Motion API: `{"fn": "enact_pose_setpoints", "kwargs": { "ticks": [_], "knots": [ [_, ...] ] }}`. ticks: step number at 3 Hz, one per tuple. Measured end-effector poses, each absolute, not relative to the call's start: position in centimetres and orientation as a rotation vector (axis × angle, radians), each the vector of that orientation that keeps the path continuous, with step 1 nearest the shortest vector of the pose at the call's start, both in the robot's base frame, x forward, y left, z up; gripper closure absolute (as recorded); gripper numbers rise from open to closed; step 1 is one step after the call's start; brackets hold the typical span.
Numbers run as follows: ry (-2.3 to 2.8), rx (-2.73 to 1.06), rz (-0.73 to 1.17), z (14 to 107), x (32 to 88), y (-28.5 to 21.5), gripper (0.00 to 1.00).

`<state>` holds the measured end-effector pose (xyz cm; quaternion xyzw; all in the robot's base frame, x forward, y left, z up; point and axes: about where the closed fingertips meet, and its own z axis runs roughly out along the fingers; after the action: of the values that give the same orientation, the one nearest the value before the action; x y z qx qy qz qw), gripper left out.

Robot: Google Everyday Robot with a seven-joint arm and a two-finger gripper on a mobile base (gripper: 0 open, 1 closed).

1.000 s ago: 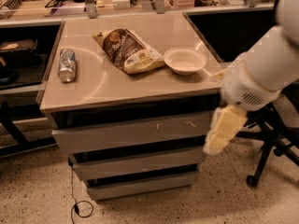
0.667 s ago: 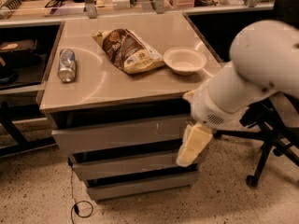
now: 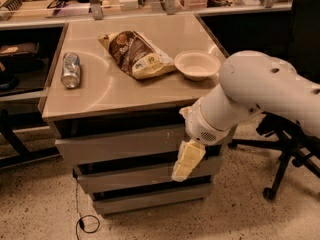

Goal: Open top drawer

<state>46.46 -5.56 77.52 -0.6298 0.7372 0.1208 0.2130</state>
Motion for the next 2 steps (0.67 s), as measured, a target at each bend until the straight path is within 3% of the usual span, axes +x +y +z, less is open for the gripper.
{"fn": "enact_pose_setpoints", "kwargs": {
  "ticks": [2],
  "knots": [
    [1.985, -1.753, 0.274, 74.9, 49.5, -4.8, 0.00]
  ]
}}
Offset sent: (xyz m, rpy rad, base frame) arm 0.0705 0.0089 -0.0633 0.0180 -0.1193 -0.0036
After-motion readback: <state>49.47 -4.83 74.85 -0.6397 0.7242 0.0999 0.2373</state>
